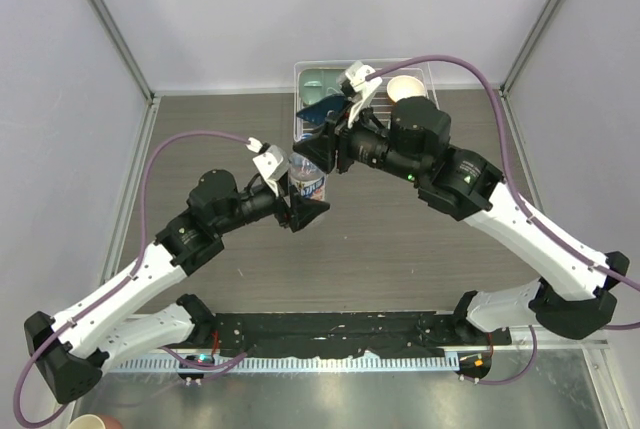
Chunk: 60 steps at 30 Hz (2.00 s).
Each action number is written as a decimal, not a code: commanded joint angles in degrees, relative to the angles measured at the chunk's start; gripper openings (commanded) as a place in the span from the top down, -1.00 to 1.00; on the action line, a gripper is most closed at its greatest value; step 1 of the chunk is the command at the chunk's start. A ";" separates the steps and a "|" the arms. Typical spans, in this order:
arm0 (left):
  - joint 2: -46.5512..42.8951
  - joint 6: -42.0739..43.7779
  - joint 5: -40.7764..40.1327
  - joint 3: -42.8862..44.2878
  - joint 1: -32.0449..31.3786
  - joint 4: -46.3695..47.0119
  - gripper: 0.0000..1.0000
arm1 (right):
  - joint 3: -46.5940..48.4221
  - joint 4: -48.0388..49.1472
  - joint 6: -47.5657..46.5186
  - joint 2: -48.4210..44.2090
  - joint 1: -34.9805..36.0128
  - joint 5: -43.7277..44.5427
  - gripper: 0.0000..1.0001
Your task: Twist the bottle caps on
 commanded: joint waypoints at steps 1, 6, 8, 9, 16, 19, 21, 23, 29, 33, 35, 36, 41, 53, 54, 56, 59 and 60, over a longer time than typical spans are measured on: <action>-1.81 3.55 -9.80 3.54 -0.09 15.04 1.00 | -1.76 -8.04 1.01 2.91 4.74 20.49 0.98; -1.37 4.61 -12.54 3.63 -0.27 14.78 1.00 | 2.19 -11.11 1.79 9.05 10.81 39.98 0.98; -1.10 4.61 -12.89 3.45 -0.18 14.60 1.00 | 4.21 -11.38 3.99 10.46 12.39 44.67 0.81; -1.10 4.61 -12.54 3.28 -0.18 14.42 1.00 | 5.09 -11.91 4.25 11.34 12.49 44.69 0.60; -1.45 3.64 -11.22 1.87 -0.27 13.28 1.00 | 11.59 -10.24 1.54 9.42 12.58 43.81 -0.14; -1.28 3.64 -11.31 0.99 -0.27 13.72 1.00 | 15.54 -12.87 0.48 9.77 11.53 41.01 -0.30; -1.45 3.12 -11.31 0.38 -0.18 13.81 1.00 | 16.87 -14.10 -0.66 9.07 10.74 35.65 -0.41; -1.63 2.85 -10.34 -0.06 -0.18 13.72 1.00 | 16.88 -14.63 -1.80 6.54 9.51 29.96 -0.45; -2.24 0.13 5.27 -0.50 0.08 12.49 1.00 | 12.22 -17.44 -6.98 -1.82 -5.95 -21.93 -0.49; -1.63 -0.76 20.12 0.11 0.17 10.74 1.00 | 14.85 -23.16 -11.21 -2.09 -9.57 -36.08 -0.50; -1.28 -0.84 25.23 0.55 0.17 10.12 1.00 | 16.08 -23.95 -12.26 -1.75 -9.66 -39.33 -0.50; -1.19 -0.75 25.51 0.64 0.08 9.77 1.00 | 16.78 -24.82 -12.53 -1.48 -9.66 -39.94 -0.49; -1.37 -0.67 27.27 0.73 0.08 9.94 1.00 | 17.67 -22.91 -12.19 -1.48 -9.66 -44.94 -0.50; -1.54 -3.21 37.12 1.08 0.08 10.91 1.00 | 11.69 -7.00 -5.15 -2.18 -9.66 -51.72 -0.29; -1.63 -3.21 37.12 1.08 0.17 11.17 1.00 | 10.91 -5.86 -4.80 -2.27 -9.66 -51.99 -0.28; -1.81 -3.48 37.03 0.90 0.17 11.35 1.00 | 10.29 -5.06 -4.27 -2.10 -9.66 -51.99 -0.28; -1.89 -3.65 36.51 0.82 0.08 11.87 1.00 | 9.67 -5.06 -4.36 -1.92 -9.66 -52.16 -0.26; -1.98 -3.74 36.24 0.82 0.17 12.05 1.00 | 9.41 -5.14 -4.27 -2.01 -9.57 -52.17 -0.24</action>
